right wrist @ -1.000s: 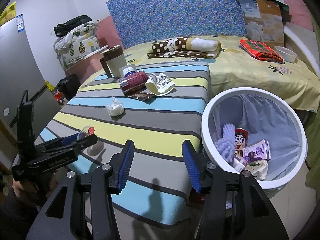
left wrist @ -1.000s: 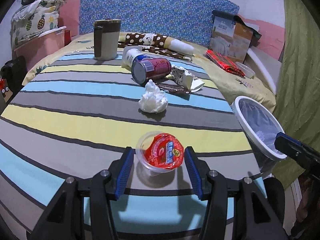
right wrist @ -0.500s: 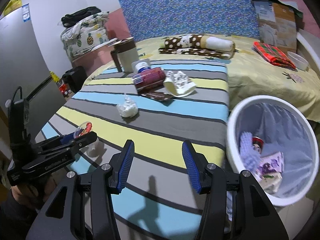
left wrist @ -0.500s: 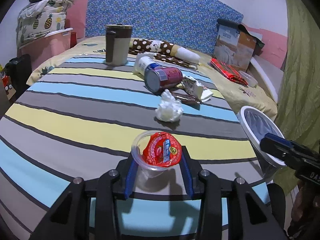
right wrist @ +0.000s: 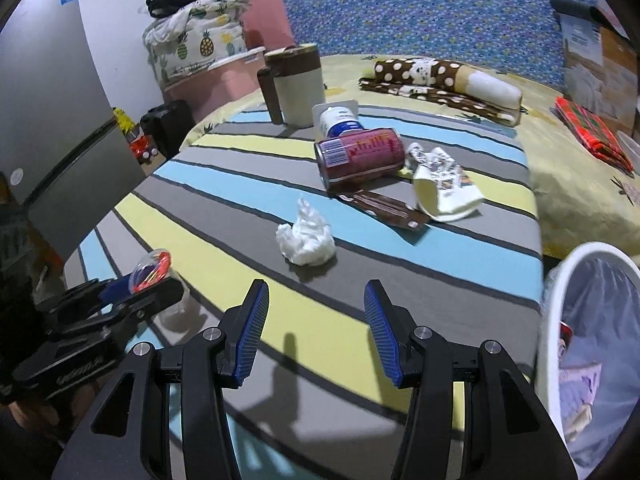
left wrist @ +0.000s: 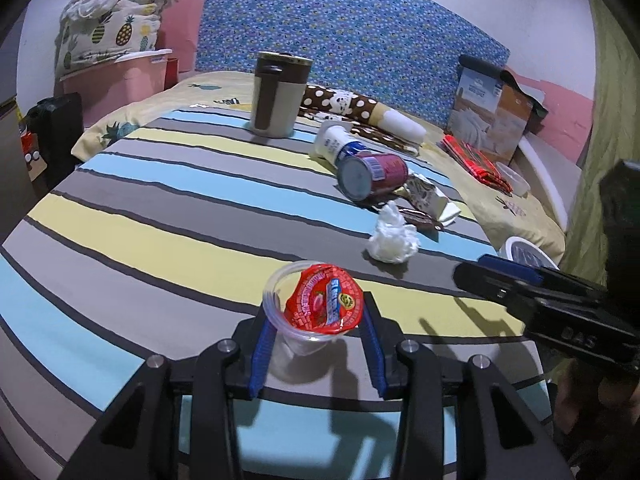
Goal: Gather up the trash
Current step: 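Grasp the crumpled white tissue with the right tool while the left holds the cup, then carry the jelly cup and tissue over the white bin with both tools, then open both tools to drop the cup and tissue into the bin, then move both open tools back over the blanket toward the can and wrapper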
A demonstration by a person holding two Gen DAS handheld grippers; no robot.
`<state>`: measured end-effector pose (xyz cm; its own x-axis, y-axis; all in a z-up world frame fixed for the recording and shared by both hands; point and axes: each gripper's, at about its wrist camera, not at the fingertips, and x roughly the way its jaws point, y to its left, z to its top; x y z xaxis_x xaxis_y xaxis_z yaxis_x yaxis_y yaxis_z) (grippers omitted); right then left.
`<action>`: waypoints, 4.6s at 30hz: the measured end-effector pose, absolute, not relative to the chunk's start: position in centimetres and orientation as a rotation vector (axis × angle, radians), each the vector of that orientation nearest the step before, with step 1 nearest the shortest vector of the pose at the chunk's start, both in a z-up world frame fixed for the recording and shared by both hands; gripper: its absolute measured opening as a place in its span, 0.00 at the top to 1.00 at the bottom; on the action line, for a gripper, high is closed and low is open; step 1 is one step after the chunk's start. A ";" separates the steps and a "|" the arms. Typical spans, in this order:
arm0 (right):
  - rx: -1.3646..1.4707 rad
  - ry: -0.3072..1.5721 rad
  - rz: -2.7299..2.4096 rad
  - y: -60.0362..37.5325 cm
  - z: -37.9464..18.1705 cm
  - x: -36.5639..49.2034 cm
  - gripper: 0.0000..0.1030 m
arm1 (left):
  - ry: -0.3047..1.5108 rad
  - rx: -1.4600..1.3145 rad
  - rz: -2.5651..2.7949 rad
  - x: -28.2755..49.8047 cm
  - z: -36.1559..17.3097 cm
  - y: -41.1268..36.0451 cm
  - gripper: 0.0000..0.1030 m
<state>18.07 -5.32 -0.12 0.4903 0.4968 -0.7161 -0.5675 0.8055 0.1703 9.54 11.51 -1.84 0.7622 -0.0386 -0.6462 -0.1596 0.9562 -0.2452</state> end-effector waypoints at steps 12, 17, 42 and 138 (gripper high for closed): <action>-0.094 0.894 0.638 -2.5 -1.4 20.8 0.50 | 0.706 -0.326 0.066 10.0 -2.6 13.2 0.60; -0.069 0.902 0.645 -2.4 -1.7 21.3 0.68 | 0.711 -0.323 0.056 10.3 -2.7 13.0 0.60; 0.078 0.832 0.542 -12.7 1.2 17.0 0.76 | 0.713 -0.237 -0.125 11.6 0.4 4.5 0.60; 0.111 0.766 0.416 -19.5 2.1 15.2 0.58 | 0.715 -0.157 -0.234 13.5 1.6 -2.1 0.48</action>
